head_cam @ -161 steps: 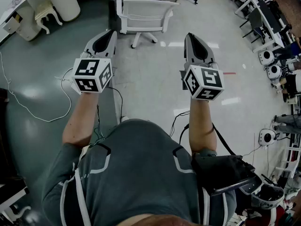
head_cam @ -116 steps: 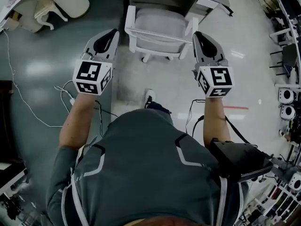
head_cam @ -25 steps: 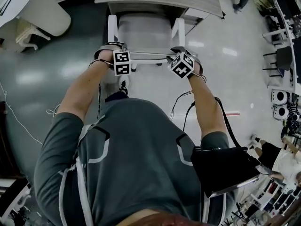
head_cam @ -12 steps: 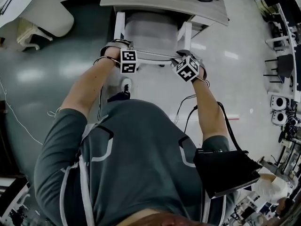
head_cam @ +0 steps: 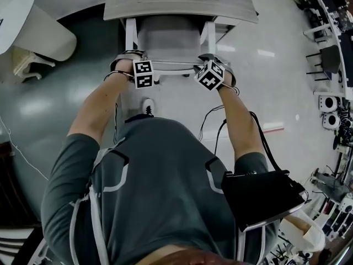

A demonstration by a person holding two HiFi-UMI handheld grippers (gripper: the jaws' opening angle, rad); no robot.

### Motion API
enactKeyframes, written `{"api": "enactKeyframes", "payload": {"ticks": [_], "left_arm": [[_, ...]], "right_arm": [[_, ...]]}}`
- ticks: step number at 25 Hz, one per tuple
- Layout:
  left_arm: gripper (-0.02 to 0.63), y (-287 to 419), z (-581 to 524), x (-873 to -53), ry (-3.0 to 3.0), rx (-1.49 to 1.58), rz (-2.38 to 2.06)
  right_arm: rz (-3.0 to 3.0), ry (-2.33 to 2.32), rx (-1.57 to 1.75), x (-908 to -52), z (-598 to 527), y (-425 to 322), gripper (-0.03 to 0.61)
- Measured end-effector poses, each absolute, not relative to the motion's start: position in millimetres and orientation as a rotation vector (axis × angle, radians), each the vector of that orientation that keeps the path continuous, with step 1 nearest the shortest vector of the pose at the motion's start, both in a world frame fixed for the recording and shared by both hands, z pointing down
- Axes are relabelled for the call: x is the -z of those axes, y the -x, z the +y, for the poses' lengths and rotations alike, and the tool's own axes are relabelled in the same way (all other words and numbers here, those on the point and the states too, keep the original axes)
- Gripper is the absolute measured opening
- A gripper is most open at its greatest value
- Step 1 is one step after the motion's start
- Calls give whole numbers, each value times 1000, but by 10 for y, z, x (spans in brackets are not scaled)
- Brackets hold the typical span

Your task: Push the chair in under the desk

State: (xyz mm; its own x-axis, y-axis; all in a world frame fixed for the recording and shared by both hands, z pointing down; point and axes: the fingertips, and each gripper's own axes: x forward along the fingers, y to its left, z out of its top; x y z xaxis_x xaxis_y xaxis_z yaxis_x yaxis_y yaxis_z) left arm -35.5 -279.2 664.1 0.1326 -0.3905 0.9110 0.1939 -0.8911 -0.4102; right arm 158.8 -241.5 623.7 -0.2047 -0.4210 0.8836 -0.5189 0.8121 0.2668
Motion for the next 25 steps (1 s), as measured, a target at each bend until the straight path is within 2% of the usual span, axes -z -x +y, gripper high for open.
{"api": "enactKeyframes", "payload": {"ticks": [25], "left_arm": [[9, 480, -2618, -6698, 2037, 1890, 94]], "right_arm": [[-1760, -672, -111, -6359, -2398, -1498, 179]]}}
